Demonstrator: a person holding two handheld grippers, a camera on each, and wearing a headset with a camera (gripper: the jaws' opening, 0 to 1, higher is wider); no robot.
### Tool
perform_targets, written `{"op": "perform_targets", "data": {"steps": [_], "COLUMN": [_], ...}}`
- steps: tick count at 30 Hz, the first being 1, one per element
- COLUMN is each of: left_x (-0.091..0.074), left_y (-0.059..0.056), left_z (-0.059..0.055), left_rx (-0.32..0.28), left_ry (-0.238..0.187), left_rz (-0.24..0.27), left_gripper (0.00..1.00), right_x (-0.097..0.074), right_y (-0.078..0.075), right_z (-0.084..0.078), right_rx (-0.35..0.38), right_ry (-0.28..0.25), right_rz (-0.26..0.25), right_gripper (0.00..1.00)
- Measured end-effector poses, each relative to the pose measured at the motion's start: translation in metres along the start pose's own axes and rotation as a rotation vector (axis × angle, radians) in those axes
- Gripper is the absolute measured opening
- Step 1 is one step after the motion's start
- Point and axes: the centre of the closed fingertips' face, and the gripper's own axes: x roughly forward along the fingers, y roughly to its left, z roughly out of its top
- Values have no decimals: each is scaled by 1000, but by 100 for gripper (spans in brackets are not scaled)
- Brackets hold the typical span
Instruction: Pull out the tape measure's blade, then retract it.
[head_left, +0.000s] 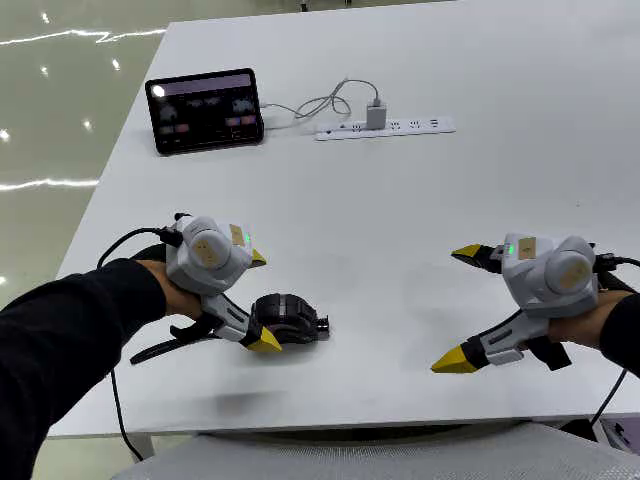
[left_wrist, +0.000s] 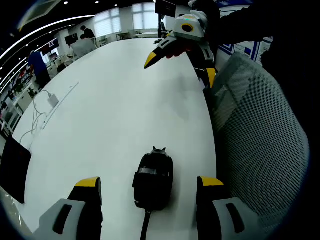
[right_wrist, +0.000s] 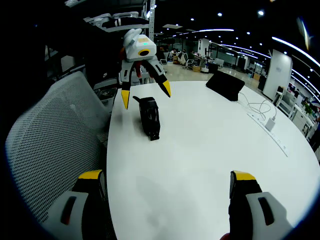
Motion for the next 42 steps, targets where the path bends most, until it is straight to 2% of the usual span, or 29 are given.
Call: {"op": "perform_targets", "data": {"steps": [3,4,5,6,9,17,18,20,21,26,32,35,36,38,42], "left_x": [8,13,15,17,20,28,28,29,30,29,30,31,31,30,31], "left_y": [-3,-3,-4,-5,-4,-4,-4,-2,-6,-7,-6,-5,-5,-4,-4], "left_z": [-5,-11,-14,-15,-15,-10,-10,-13,-14,-14,-14,-14,-14,-14,-15], "left_rx": [37,37,37,43,48,99,134,161,171,192,166,155,151,142,141], "left_ry": [44,64,85,90,99,124,135,160,157,154,154,169,171,175,190], "left_rz": [-12,-18,-29,-36,-39,-48,-48,-33,-46,-53,-45,-41,-44,-50,-58], "left_gripper": [65,63,62,62,60,42,40,32,32,32,32,32,32,32,32], "right_x": [13,19,22,27,36,58,61,65,68,85,106,119,123,130,141], "right_y": [2,6,7,9,14,16,16,15,16,19,25,27,27,31,35], "right_z": [7,10,11,13,18,25,26,28,29,34,38,35,29,26,24], "right_rx": [0,-1,-10,-35,-49,-68,-67,-62,-64,-77,-108,-130,-170,-213,-205], "right_ry": [-18,-21,-23,-22,-19,-13,-14,-13,-14,-16,1,25,65,82,101], "right_rz": [31,57,60,72,99,129,130,131,131,152,167,174,178,189,205], "right_gripper": [100,99,98,98,96,94,93,90,89,77,63,56,52,45,37]}}
